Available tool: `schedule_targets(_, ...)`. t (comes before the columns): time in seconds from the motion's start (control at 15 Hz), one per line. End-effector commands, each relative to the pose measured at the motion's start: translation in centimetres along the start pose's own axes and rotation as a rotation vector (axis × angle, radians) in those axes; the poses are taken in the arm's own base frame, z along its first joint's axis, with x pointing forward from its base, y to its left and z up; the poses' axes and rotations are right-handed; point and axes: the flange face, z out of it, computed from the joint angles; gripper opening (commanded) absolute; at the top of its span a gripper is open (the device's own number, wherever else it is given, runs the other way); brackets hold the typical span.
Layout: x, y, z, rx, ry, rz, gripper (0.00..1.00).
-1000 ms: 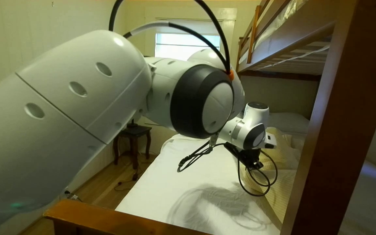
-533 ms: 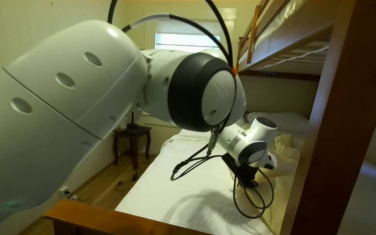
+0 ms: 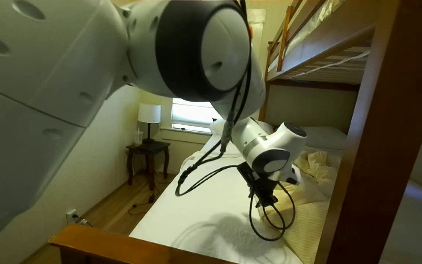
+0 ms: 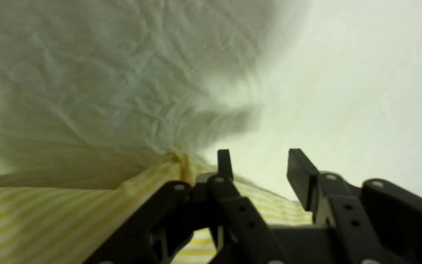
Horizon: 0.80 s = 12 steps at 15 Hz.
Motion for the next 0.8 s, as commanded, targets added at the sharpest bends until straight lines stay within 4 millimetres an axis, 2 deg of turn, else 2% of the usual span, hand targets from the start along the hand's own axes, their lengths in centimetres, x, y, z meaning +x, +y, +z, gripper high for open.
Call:
schedule_targets(0.0, -1.9, -4.2, -5.3, -0.033, 0.066, -0.095, 0.76)
schedule_targets(0.2, 0.4, -5.1, -8.0, -0.150, 0.188, -0.163, 0.96)
schedule_targets(0.27, 1.2, -5.0, -8.6, -0.185, 0.226, -0.192, 0.99)
schedule_targets(0.47, 4.4, -4.0, -9.7, -0.261, 0.365, -0.278, 1.00)
schedule_targets(0.53, 2.5, -4.0, -9.9, -0.221, 0.293, -0.233, 1.00)
schedule_targets(0.73, 3.8, -3.4, -10.1, -0.245, 0.345, -0.251, 1.00)
